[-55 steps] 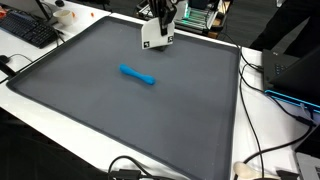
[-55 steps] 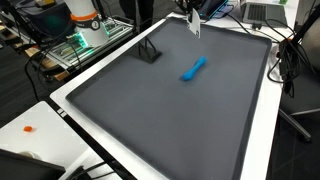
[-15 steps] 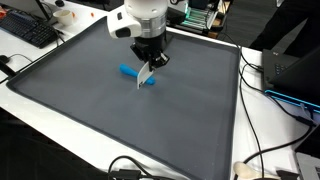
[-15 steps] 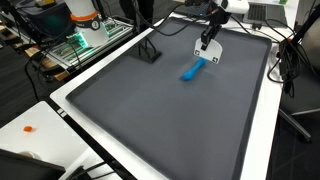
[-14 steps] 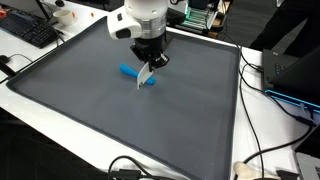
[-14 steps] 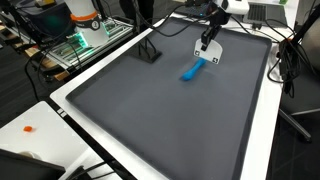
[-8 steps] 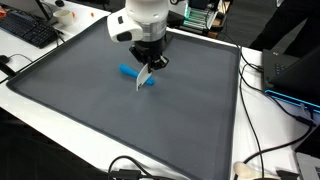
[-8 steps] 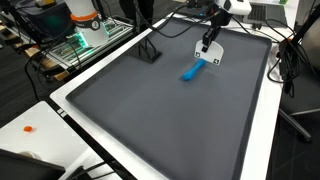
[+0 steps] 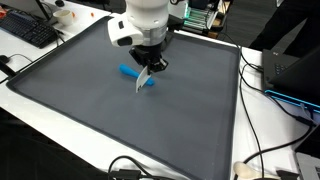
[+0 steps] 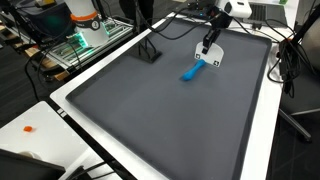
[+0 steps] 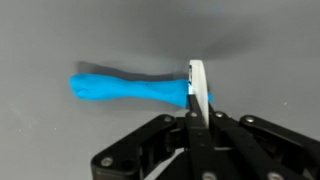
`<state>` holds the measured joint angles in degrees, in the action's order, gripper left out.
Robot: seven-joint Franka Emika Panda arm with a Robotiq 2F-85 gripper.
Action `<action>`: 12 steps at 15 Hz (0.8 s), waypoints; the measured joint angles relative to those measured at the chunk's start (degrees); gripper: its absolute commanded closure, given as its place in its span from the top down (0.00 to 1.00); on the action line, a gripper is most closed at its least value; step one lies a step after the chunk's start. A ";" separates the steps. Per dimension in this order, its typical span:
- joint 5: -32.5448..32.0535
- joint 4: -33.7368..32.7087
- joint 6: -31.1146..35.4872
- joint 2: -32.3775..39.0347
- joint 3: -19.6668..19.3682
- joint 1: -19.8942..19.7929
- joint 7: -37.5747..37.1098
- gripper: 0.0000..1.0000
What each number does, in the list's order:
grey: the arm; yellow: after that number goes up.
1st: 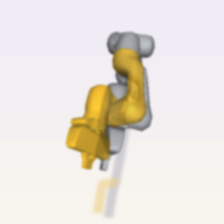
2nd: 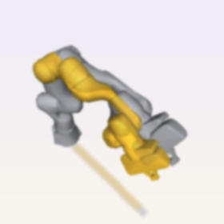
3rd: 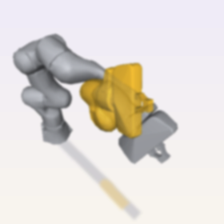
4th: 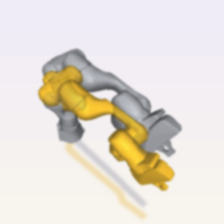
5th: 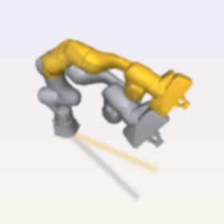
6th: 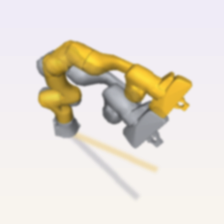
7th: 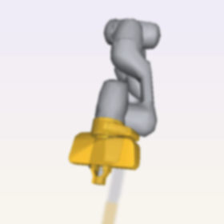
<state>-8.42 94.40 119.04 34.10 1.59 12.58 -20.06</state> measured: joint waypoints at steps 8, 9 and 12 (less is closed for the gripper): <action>0.20 -0.12 0.01 0.55 -0.29 -0.05 0.00 0.01; 0.30 -0.12 0.01 0.64 -0.32 -0.06 0.00 0.01; 0.42 -0.13 0.01 0.88 -0.36 -0.13 -0.04 0.01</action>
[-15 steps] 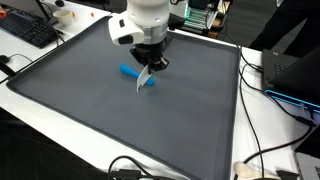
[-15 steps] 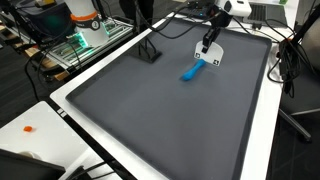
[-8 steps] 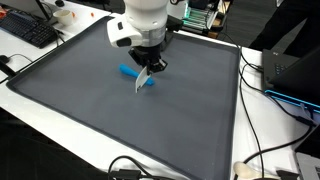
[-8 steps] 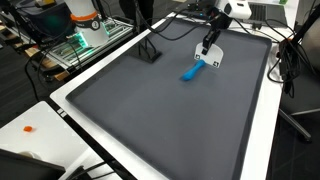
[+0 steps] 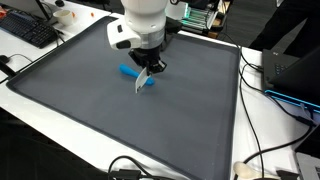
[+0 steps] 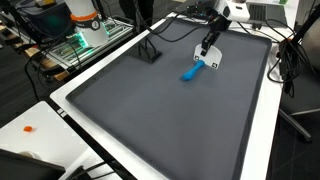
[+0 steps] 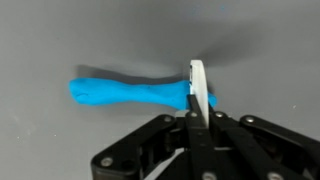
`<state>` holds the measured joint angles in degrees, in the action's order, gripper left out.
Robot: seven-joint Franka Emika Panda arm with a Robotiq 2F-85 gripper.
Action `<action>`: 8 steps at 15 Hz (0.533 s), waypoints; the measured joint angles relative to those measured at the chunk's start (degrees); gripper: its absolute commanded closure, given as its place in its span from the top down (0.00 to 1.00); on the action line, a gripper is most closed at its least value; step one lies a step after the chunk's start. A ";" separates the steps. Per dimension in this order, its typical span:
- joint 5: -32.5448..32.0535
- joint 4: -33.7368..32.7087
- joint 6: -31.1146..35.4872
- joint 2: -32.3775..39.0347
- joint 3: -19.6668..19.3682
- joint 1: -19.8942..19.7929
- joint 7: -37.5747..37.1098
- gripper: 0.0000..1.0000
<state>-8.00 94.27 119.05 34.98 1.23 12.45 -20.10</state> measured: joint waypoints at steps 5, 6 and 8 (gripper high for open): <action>0.09 -0.02 0.12 0.34 0.00 -0.13 0.00 0.01; 0.13 -0.03 0.12 0.44 0.00 -0.16 0.00 0.01; 0.32 -0.05 0.12 0.63 -0.02 -0.22 0.00 0.01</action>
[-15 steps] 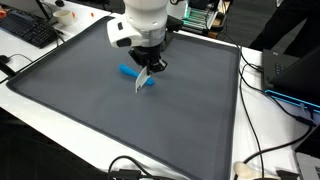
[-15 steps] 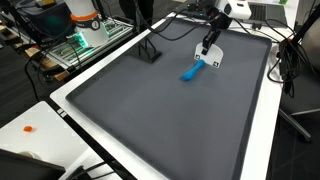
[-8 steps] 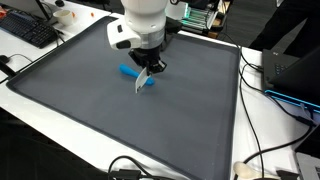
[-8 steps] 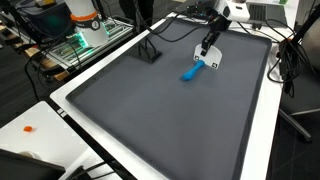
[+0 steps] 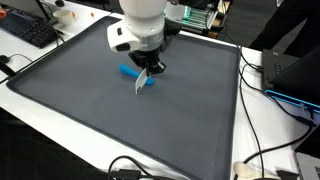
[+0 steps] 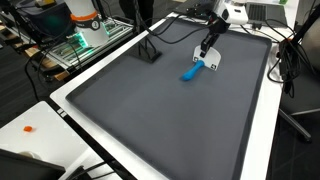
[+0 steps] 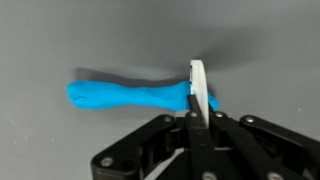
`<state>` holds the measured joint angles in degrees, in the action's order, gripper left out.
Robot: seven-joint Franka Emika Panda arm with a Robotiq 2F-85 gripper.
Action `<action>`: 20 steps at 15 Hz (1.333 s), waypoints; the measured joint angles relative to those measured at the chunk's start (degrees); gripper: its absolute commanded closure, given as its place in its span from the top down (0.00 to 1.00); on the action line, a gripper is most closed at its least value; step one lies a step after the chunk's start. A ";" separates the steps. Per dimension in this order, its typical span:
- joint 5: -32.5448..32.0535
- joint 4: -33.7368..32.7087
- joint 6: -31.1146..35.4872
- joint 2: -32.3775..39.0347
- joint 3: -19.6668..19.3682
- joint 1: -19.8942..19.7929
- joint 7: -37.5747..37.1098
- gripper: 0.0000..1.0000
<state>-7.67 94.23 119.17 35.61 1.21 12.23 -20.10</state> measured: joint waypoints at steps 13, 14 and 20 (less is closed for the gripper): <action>2.94 0.26 -0.46 -0.13 -0.09 -1.14 0.00 0.01; 2.94 0.28 -0.72 -0.16 -0.09 -1.20 0.00 0.01; 3.06 0.40 -2.11 -0.25 -0.10 -1.25 0.02 0.01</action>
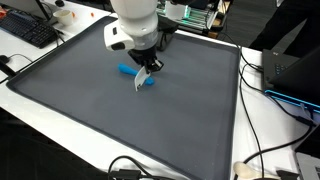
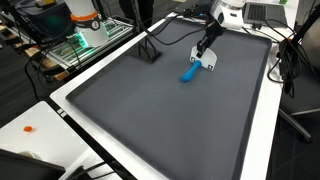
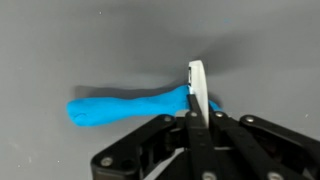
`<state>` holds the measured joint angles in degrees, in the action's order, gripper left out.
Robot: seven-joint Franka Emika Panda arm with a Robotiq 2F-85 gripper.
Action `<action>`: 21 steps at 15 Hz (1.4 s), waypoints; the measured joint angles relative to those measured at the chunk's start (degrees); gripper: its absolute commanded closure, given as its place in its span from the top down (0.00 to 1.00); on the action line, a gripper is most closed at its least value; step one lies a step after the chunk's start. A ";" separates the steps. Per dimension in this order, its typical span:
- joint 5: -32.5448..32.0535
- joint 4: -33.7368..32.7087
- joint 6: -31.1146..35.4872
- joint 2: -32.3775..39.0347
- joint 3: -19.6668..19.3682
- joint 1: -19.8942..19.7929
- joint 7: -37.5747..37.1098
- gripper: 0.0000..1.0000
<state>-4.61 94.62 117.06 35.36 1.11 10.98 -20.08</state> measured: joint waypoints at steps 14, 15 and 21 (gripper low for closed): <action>0.60 1.77 -0.97 -2.34 0.00 -0.32 0.23 0.01; 0.60 1.79 -0.96 -2.77 0.00 -0.40 0.31 0.01; 0.61 1.80 -0.89 -5.05 0.00 -1.10 1.32 0.01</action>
<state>-4.01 96.42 116.17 30.31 1.11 9.88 -18.76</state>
